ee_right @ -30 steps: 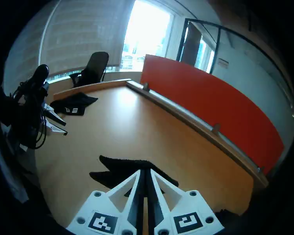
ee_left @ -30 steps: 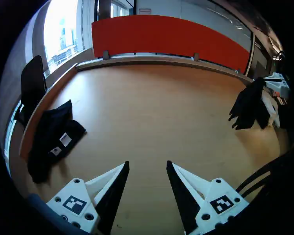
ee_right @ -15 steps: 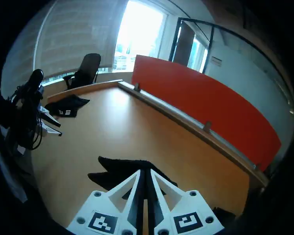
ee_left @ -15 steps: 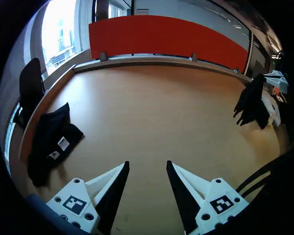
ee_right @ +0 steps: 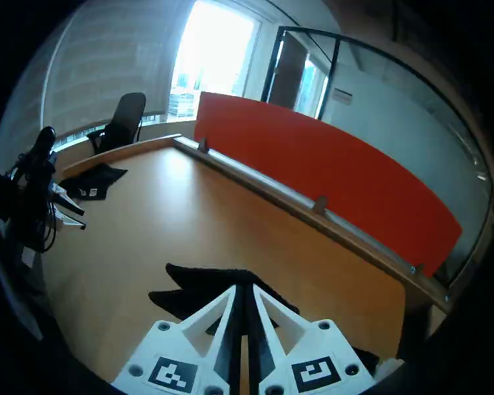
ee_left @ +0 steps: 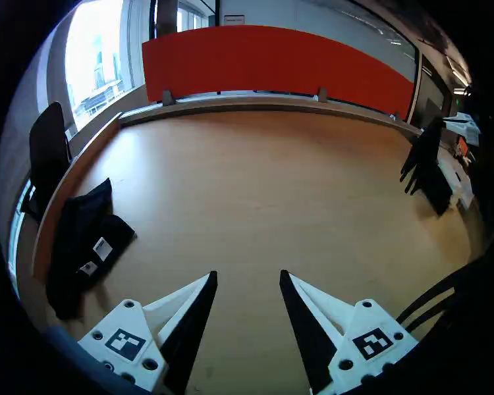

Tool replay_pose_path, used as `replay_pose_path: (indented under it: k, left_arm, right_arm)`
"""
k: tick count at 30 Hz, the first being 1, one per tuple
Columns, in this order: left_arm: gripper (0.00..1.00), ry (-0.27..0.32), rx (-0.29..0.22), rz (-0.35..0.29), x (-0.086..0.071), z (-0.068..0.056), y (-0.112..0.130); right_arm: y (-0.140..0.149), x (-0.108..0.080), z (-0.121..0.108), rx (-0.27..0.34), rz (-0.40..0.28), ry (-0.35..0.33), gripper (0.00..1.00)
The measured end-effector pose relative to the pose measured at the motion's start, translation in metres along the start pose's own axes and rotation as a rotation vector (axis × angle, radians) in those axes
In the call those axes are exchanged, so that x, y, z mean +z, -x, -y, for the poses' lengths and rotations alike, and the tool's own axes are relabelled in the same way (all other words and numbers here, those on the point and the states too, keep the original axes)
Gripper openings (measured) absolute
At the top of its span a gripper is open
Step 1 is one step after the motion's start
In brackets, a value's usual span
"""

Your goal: Fold towel

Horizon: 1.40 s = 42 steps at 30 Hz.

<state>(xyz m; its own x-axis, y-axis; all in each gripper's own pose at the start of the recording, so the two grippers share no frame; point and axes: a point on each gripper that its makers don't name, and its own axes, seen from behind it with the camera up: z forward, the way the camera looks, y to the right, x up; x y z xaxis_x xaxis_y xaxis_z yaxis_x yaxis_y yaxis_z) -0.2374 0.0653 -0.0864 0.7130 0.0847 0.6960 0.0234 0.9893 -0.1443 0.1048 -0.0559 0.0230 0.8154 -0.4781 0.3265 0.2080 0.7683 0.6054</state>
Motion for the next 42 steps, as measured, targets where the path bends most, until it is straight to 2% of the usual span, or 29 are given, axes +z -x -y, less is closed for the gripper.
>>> replay_pose_path:
  k: [24, 42]
  left_arm:
    - [0.69, 0.001, 0.013, 0.009, 0.004, -0.005, 0.0]
    - [0.69, -0.006, 0.014, 0.014, 0.005, -0.006, -0.001]
  right_arm:
    - [0.019, -0.024, -0.097, 0.041, 0.035, 0.134, 0.04]
    - [0.032, -0.026, -0.154, 0.049, 0.081, 0.207, 0.04]
